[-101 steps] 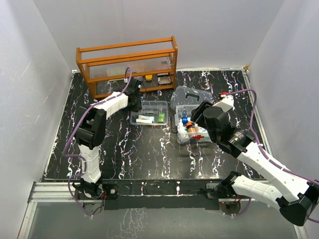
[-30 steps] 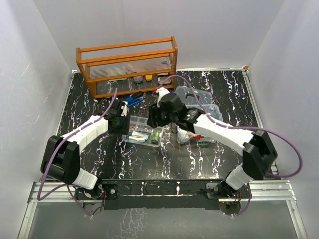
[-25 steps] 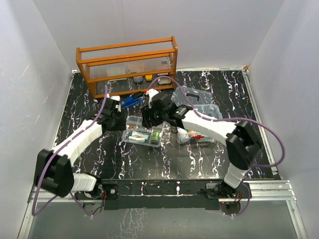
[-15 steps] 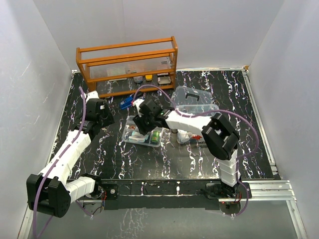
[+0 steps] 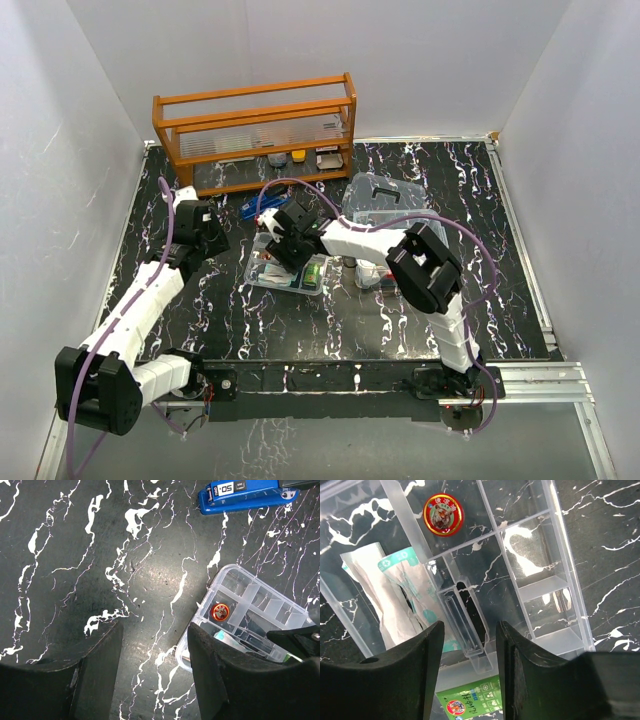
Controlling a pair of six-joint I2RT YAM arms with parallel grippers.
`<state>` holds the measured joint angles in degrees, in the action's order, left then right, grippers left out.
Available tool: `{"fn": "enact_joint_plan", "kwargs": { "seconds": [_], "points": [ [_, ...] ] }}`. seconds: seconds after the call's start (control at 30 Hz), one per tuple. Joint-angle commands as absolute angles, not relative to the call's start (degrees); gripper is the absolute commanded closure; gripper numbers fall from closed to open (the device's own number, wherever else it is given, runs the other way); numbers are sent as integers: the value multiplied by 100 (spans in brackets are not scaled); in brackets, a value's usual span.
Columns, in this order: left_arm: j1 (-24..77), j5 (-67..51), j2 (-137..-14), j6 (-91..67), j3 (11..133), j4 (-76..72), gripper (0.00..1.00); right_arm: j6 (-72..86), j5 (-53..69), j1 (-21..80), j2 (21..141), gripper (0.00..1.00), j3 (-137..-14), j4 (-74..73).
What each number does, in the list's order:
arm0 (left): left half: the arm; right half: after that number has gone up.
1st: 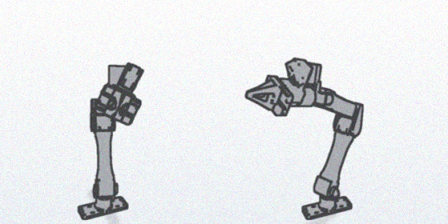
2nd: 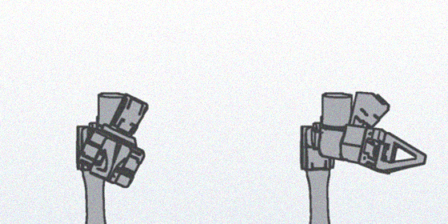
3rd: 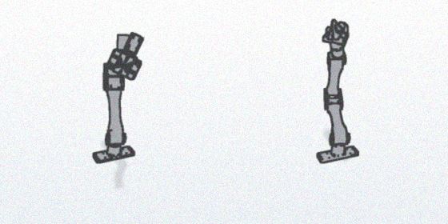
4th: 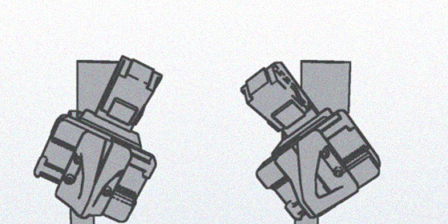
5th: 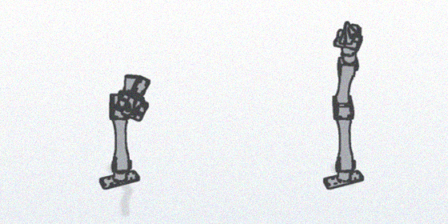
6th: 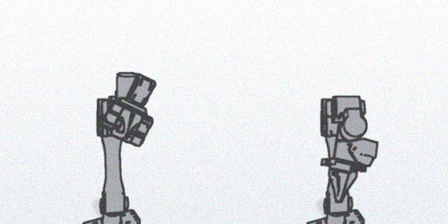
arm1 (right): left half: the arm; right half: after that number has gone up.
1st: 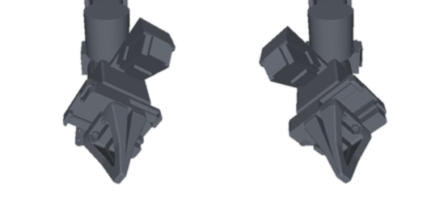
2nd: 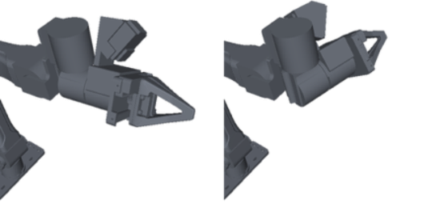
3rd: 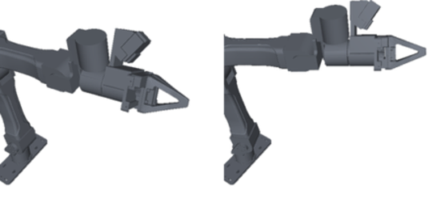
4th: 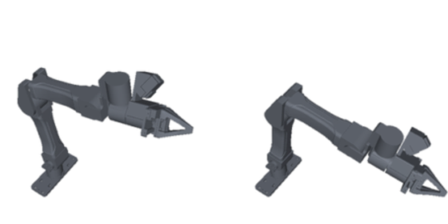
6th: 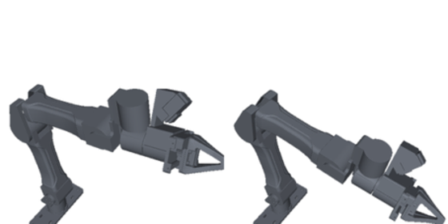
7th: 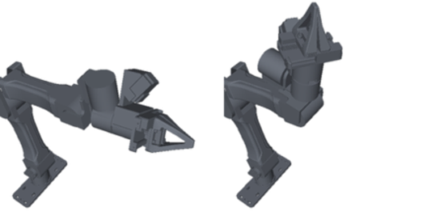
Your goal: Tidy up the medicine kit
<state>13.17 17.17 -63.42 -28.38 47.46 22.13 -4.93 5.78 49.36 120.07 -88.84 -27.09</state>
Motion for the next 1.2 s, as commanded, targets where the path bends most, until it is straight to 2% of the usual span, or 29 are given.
{"fn": "enact_joint_plan", "kwargs": {
  "seconds": [0.0,0.27,0.4,0.47,0.6,0.67,0.87,1.17],
  "points": [
    [1268,1763,-6358,-2868,4684,2101,47,-837,607,4921,12124,57,-9299,-2825],
    [1255,1723,-6436,-2859,4680,2068,47,-815,652,4922,12304,77,-9502,-3033],
    [1243,1723,-6462,-2848,4676,2070,47,-742,776,4930,12323,77,-9554,-3048],
    [1243,1720,-6468,-2847,4679,2057,47,-693,735,4927,12362,70,-9561,-3005],
    [1230,1730,-6464,-2865,4685,2069,47,-627,589,4930,12490,68,-9642,-3007],
    [1228,1755,-6459,-2865,4686,2083,47,-615,569,4926,12515,72,-9658,-3011],
    [1206,1790,-6432,-2857,4693,2098,47,-508,506,4954,12339,93,-9661,-2989],
    [1194,1955,-6349,-2797,4883,2283,45,137,327,5003,11721,95,-9825,-3197]
  ]
}}
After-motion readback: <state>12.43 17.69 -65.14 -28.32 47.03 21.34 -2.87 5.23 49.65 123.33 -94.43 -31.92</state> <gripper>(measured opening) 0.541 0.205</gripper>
